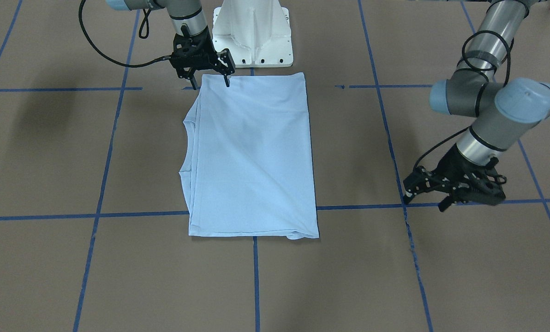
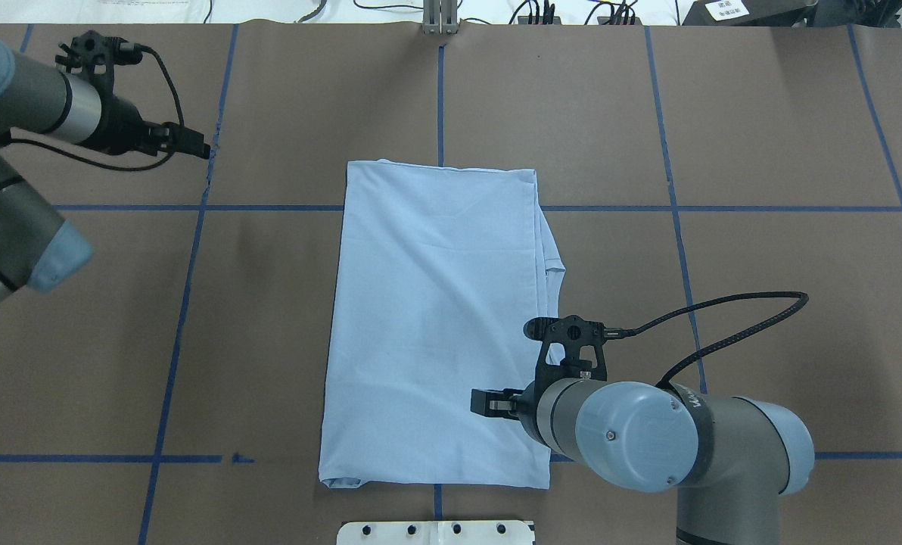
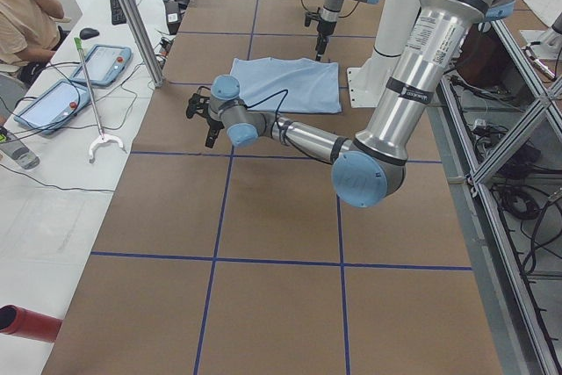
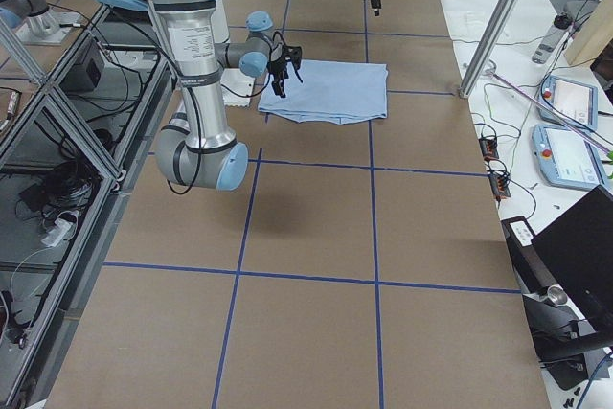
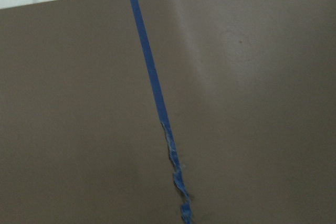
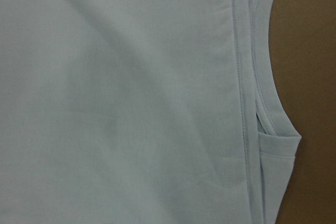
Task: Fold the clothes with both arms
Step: 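Move the left gripper to the shirt's near corner while right gripper repositions, then grasp the shirt's two corners nearest the robot with both grippers, then lift the near edge with both grippers and fold it toward the far edge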
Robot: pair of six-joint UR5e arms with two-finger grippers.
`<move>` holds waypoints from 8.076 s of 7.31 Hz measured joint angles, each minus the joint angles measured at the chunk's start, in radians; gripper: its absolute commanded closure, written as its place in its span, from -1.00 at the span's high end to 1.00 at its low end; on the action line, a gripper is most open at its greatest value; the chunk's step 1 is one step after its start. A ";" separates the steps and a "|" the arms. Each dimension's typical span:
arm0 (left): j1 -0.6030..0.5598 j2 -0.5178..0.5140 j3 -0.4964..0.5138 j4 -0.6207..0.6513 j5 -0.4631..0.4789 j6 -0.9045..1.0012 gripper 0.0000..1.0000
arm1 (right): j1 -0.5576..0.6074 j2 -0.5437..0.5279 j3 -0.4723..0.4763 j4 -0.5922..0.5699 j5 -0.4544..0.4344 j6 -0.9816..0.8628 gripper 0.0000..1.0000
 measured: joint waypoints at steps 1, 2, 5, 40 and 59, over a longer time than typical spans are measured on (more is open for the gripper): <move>0.074 0.094 -0.147 -0.001 0.016 -0.116 1.00 | 0.003 -0.013 -0.001 0.071 -0.004 0.088 1.00; 0.163 0.183 -0.289 -0.001 0.060 -0.234 1.00 | 0.003 -0.038 -0.004 0.145 -0.018 0.158 1.00; 0.527 0.291 -0.486 -0.001 0.380 -0.662 0.68 | 0.002 -0.111 -0.022 0.315 -0.062 0.222 1.00; 0.874 0.146 -0.441 0.161 0.612 -1.023 -1.00 | -0.110 -0.053 -0.099 0.003 -0.128 0.527 0.46; 0.617 0.042 -0.727 0.550 0.385 -0.784 -1.00 | 0.048 0.079 0.087 -0.302 -0.063 0.425 -1.00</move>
